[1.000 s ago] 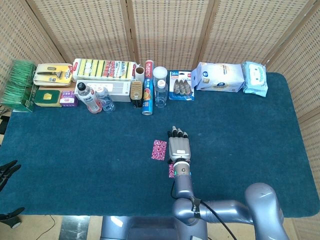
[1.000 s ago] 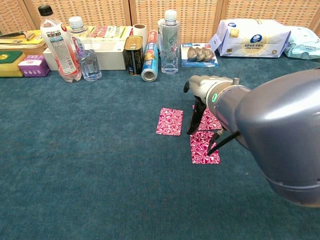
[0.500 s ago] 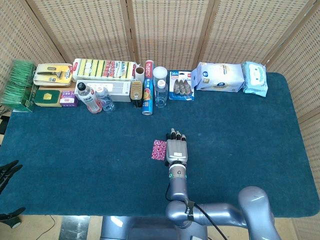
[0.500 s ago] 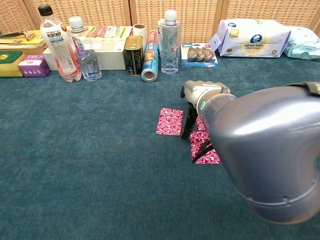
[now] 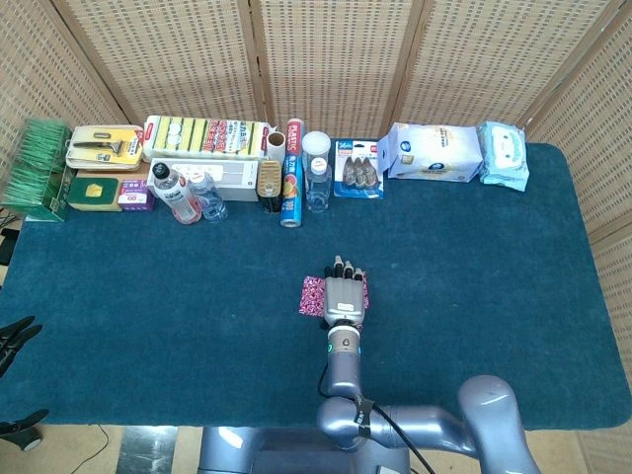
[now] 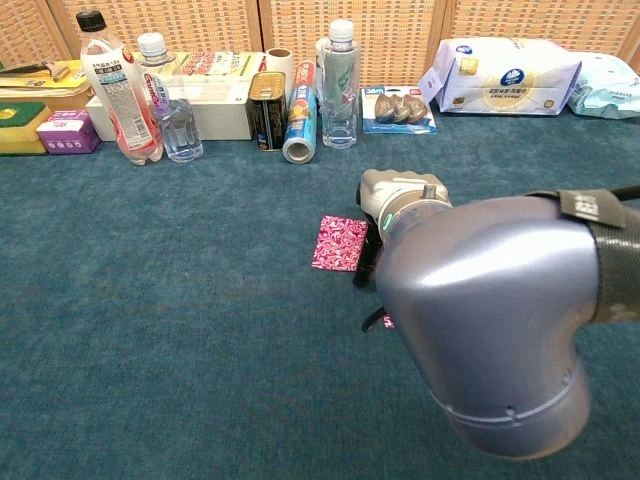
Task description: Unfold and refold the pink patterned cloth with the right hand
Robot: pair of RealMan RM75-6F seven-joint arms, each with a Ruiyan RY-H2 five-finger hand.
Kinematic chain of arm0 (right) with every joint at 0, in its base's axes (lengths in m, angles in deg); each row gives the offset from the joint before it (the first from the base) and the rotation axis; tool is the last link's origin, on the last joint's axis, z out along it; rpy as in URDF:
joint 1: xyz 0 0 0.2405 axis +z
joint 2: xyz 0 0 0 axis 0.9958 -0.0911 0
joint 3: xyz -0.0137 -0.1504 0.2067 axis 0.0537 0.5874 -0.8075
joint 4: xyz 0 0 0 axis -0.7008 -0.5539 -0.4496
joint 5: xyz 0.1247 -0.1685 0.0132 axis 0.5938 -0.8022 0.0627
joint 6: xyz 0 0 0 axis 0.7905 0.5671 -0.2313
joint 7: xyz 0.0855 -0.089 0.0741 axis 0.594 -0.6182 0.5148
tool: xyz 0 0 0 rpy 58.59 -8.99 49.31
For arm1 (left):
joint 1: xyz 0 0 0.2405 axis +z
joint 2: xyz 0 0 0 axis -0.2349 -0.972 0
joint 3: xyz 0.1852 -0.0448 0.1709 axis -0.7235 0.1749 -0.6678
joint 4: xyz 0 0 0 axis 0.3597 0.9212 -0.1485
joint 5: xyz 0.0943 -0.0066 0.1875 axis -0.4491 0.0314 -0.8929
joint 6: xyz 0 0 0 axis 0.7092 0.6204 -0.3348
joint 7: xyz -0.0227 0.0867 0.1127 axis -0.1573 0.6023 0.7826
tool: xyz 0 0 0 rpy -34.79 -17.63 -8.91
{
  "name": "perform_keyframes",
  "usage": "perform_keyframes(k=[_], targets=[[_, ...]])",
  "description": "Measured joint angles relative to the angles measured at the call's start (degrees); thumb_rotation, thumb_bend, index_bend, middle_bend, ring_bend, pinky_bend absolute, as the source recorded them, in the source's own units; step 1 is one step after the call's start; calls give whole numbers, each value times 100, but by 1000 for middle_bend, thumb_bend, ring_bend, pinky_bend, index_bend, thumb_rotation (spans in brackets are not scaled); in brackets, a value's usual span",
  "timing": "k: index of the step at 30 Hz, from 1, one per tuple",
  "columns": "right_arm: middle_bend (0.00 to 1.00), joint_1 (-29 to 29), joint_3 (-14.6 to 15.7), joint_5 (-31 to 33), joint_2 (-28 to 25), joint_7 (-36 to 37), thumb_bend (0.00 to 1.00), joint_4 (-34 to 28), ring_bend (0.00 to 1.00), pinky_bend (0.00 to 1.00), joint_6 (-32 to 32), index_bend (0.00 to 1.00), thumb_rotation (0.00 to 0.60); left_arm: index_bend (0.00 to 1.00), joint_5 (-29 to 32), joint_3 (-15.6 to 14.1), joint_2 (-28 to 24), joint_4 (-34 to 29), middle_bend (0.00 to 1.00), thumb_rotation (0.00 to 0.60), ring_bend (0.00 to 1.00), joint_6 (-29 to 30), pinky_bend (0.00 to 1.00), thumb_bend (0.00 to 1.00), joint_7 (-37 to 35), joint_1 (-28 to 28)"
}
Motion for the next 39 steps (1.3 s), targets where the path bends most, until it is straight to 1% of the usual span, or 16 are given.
perform_keyframes(k=[9,14,19,30,34,39], targets=[[0,-60,-183,-37,53,-55,109,52,0,75,130,184,600,0,6,-3,-3,12,0,600,0,9,49,70,-20,1],[0,-48,-370,52,63,-123,136,14,0,75,181,190,600,0,1,-7,-6,11,0,600,0,-3,49,71,-27,-9],[0,9,-568,174,64,-233,143,-22,0,75,214,201,600,0,4,-10,-7,19,0,600,0,3,49,71,-41,-6],[0,104,-689,267,146,-323,145,187,0,74,294,201,600,0,5,-10,-9,35,0,600,0,13,49,70,-63,-8],[0,115,-725,301,158,-326,165,227,0,74,351,202,600,0,7,-10,-9,43,0,600,0,19,49,70,-80,-7],[0,121,-786,354,160,-319,183,241,0,75,413,233,600,0,8,-10,-10,50,0,600,0,25,48,71,-91,-7]])
